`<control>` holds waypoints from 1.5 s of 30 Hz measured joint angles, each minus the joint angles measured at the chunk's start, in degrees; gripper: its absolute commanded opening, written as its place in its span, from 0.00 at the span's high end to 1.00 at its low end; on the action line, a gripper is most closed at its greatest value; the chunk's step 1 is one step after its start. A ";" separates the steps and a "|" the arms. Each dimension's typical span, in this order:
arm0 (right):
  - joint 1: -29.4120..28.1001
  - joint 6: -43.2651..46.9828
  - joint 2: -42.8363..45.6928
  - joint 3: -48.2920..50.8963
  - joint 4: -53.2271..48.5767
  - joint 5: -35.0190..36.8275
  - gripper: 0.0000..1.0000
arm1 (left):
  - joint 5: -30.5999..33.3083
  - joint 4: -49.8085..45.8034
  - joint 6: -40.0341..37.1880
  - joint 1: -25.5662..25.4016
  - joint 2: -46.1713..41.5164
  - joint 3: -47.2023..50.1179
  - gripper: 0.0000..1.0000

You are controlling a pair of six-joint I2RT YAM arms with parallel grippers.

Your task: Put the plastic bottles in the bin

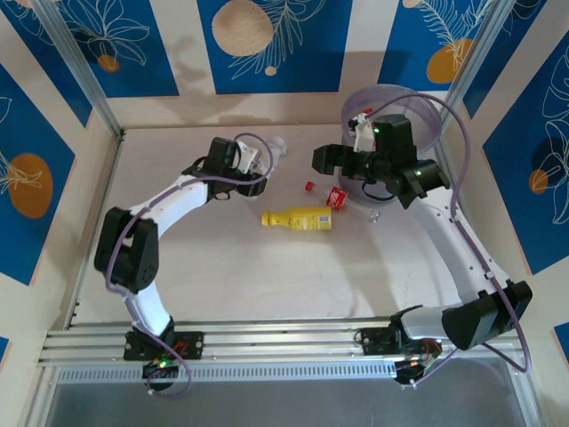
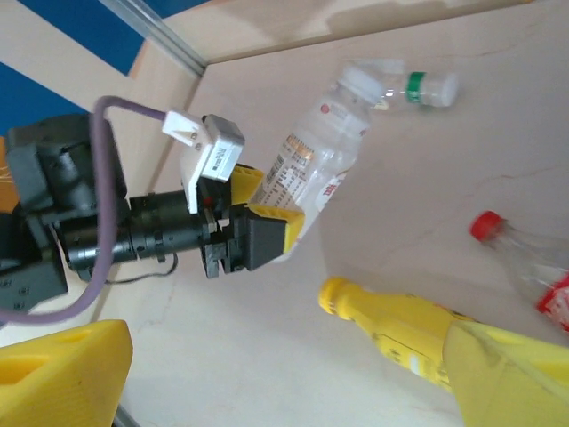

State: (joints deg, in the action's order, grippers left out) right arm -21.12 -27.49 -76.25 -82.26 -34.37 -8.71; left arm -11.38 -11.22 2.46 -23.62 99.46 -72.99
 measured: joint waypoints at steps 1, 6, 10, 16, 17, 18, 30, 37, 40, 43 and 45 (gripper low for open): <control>-0.87 -0.83 -0.98 0.15 1.49 -0.33 0.10 | -0.96 2.45 1.75 0.00 -1.97 2.36 0.42; -3.67 -4.09 -7.76 0.22 6.51 -1.64 0.09 | -5.66 13.51 9.81 -0.07 -8.48 13.38 0.42; -4.46 -5.68 -13.86 -0.24 8.92 -3.37 0.08 | -8.15 18.71 14.56 -0.76 -11.91 19.50 0.41; -5.55 -6.58 -21.70 -4.85 10.71 -5.22 0.08 | -9.51 23.10 18.21 -2.45 -15.76 22.16 0.41; -5.86 -6.71 -22.95 -5.84 10.99 -5.73 0.08 | -9.66 23.69 18.49 -2.80 -16.11 22.18 0.41; -6.05 -6.73 -23.85 -6.54 11.34 -6.10 0.07 | -9.75 24.24 18.58 -3.06 -16.28 22.18 0.41; -7.58 -7.26 -30.71 -11.61 12.94 -8.59 0.31 | -10.32 25.40 19.58 -4.76 -16.41 22.18 0.41; -7.58 -6.99 -30.71 -11.89 12.46 -8.72 0.44 | -10.29 25.46 19.89 -4.79 -16.41 22.16 0.25; -7.58 -6.64 -30.71 -12.44 11.65 -8.50 0.46 | -10.36 25.68 20.13 -4.81 -16.44 22.16 0.03; -7.52 -5.57 -30.71 -14.60 9.64 -7.91 0.47 | -10.58 25.77 20.09 -4.81 -16.96 22.25 0.00; -7.37 -4.33 -30.71 -16.98 8.07 -7.45 0.48 | -10.56 25.62 20.04 -4.81 -18.51 22.67 0.00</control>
State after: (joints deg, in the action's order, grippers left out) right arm -28.49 -31.81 -106.96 -99.24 -26.30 -16.16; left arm -21.93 14.39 22.50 -28.42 80.95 -50.33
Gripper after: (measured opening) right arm 0.626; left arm 0.998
